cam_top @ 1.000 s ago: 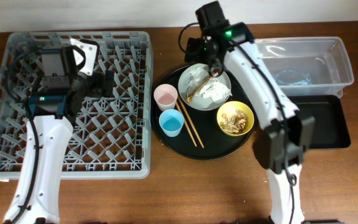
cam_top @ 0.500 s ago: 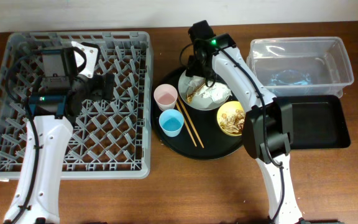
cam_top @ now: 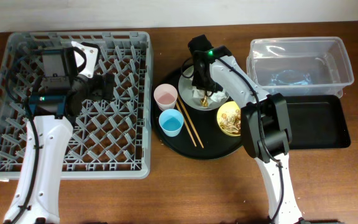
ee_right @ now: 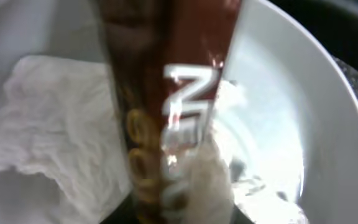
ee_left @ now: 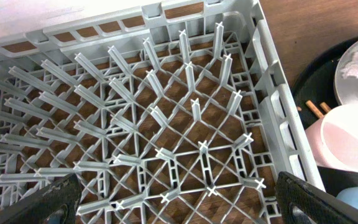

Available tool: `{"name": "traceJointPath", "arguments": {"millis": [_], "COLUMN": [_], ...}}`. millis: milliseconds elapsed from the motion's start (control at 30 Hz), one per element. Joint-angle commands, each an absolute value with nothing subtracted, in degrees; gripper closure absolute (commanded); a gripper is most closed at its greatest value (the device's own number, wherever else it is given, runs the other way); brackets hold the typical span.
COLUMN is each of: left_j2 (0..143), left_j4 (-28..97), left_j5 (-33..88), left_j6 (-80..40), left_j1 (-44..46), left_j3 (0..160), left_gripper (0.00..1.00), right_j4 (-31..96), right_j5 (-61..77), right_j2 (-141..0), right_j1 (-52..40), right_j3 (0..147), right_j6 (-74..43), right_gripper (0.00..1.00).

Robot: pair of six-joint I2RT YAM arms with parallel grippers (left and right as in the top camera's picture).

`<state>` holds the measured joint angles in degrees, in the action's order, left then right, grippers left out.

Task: Sort waste into correct bins and load items into the dishwasher rack
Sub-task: 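Grasp the gold wrapper and tissue on the white plate with right gripper, then carry the wrapper and tissue to the clear bin and release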

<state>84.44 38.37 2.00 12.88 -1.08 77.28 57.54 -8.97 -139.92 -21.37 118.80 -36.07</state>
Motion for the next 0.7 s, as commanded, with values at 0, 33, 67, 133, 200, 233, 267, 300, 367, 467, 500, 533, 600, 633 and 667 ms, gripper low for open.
{"name": "traceJointPath", "arguments": {"millis": [0, 33, 67, 133, 200, 233, 267, 300, 367, 467, 500, 533, 600, 633, 667], "left_j2": [84.77, 84.77, 84.77, 84.77, 84.77, 84.77, 84.77, 84.77, 84.77, 84.77, 84.77, 84.77, 84.77, 84.77, 84.77], "left_j4": [38.46, 38.46, 38.46, 38.46, 38.46, 38.46, 38.46, 38.46, 38.46, 38.46, 38.46, 38.46, 38.46, 38.46, 38.46], "left_j5": [2.81, 2.81, 2.79, 2.79, 2.81, 2.79, 2.81, 2.79, 2.79, 2.79, 2.81, 2.81, 2.79, 2.81, 2.79], "left_j6": [13.58, 13.58, 13.58, 13.58, 13.58, 13.58, 13.58, 13.58, 13.58, 13.58, 13.58, 13.58, 13.58, 13.58, 13.58], "left_j1": [-0.86, -0.86, -0.86, -0.86, -0.86, -0.86, -0.86, -0.86, -0.86, -0.86, -0.86, -0.86, -0.86, -0.86, -0.86], "left_j3": [78.7, 78.7, 78.7, 78.7, 78.7, 78.7, 78.7, 78.7, 78.7, 78.7, 78.7, 78.7, 78.7, 78.7, 78.7], "left_gripper": [0.01, 0.01, 0.01, 0.01, 0.01, 0.01, 0.01, 0.01, 0.01, 0.01, 0.01, 0.01, 0.01, 0.01, 0.01], "right_j4": [57.67, 57.91, 59.0, 61.69, 66.26, 68.29, 70.37, 72.79, 76.03, 77.23, 77.73, 77.78, 77.36, 77.08, 76.73], "right_j5": [-8.67, -7.4, -6.13, -4.23, -2.5, -2.07, -1.91, -1.93, -1.96, -1.98, -2.02, -2.13, -2.09, -1.91, -1.89], "right_j2": [-140.05, -139.41, -138.26, -135.68, -131.96, -130.37, -128.66, -126.61, -123.9, -122.67, -123.22, -123.87, -125.25, -126.15, -127.0], "right_j1": [-21.26, -21.19, -20.97, -20.14, -18.24, -17.02, -15.38, -12.73, -7.38, -0.38, 2.94, 5.21, 8.64, 9.85, 10.74], "right_j3": [118.56, 119.44, 121.27, 125.21, 131.44, 134.13, 136.97, 140.29, 143.74, 143.94, 143.7, 143.02, 140.88, 139.55, 138.32], "right_j6": [-35.2, -33.56, -32.75, -31.24, -30.22, -30.15, -29.47, -28.71, -28.71, -28.73, -28.75, -28.91, -29.43, -29.45, -29.45], "right_gripper": [0.96, 0.96, 0.96, 0.96, 0.96, 0.96, 0.96, 0.96, 0.96, 0.96, 0.96, 0.96, 0.96, 0.96, 0.96]}}
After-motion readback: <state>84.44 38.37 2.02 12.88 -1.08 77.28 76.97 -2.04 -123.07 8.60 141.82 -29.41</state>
